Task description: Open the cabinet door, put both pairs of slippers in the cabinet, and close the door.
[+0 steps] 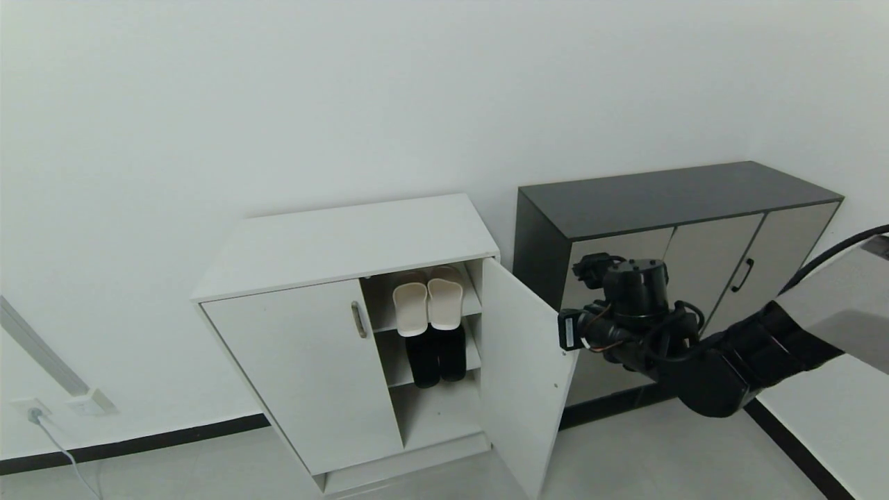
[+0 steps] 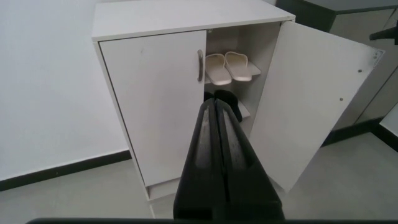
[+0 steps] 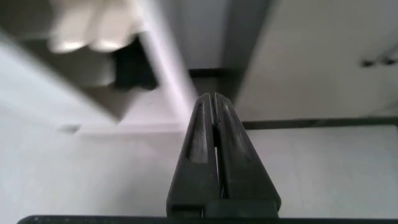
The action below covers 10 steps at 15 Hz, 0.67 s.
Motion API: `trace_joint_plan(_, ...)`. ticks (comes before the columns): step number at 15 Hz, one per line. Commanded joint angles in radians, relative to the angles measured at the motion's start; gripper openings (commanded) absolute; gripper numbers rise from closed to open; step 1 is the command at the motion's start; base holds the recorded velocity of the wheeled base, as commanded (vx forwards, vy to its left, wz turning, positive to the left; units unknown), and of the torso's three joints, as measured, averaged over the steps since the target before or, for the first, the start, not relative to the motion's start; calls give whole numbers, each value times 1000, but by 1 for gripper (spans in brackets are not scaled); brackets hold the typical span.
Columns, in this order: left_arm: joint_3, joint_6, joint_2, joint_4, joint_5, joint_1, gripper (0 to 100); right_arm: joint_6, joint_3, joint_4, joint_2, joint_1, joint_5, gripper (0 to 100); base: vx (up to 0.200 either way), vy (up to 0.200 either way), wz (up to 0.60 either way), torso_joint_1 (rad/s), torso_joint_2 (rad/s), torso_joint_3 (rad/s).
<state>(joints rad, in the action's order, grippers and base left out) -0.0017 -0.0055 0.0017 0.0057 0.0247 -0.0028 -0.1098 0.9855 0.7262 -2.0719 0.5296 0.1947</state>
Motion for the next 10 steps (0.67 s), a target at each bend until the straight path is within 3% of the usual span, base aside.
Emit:
trace_joint_plan(1, 0, -1, 0, 0, 0, 0, 0, -18, -51, -1, 79, 59, 0, 0, 0, 0, 0, 0, 0, 0)
trace_joint_plan(10, 0, -1, 0, 0, 0, 0, 0, -30, -44, 59, -57, 69, -26, 0, 0, 0, 0, 0, 0, 0)
